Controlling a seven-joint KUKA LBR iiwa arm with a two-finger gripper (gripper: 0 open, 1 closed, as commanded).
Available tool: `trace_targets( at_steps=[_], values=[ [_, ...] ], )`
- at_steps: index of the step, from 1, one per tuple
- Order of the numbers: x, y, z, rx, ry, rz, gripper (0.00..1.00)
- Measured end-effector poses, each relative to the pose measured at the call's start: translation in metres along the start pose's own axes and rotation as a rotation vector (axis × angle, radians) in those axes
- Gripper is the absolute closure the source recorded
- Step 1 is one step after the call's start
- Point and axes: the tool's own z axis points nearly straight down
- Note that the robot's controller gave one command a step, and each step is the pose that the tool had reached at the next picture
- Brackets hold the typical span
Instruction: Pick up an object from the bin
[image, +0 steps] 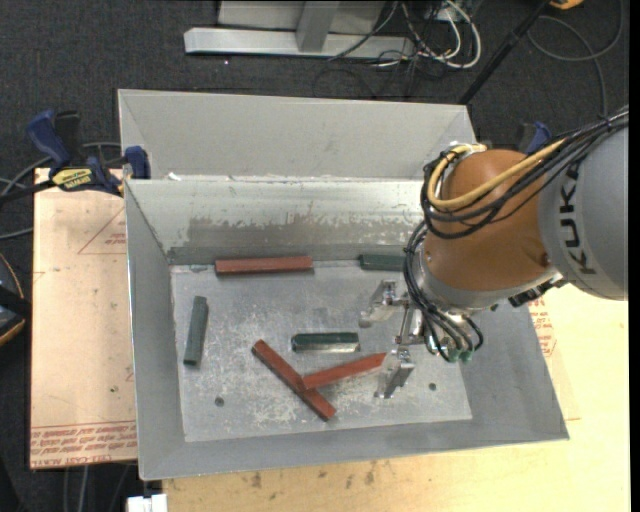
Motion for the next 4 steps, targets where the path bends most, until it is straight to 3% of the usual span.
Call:
trace_targets(
  at_steps=[1,2,3,4],
  values=[
    [-0.001,0.0,-0.003,0.0,-0.005,0.0,0.0],
    [-0.012,-0.002,0.04,0.0,-0.013,-0.077,0.0],
    [-0.048,-0.004,0.118,-0.003,-0.053,-0.139,1.0],
    [-0.048,-0.004,0.118,-0.003,-0.053,-0.139,1.0]
  ],
)
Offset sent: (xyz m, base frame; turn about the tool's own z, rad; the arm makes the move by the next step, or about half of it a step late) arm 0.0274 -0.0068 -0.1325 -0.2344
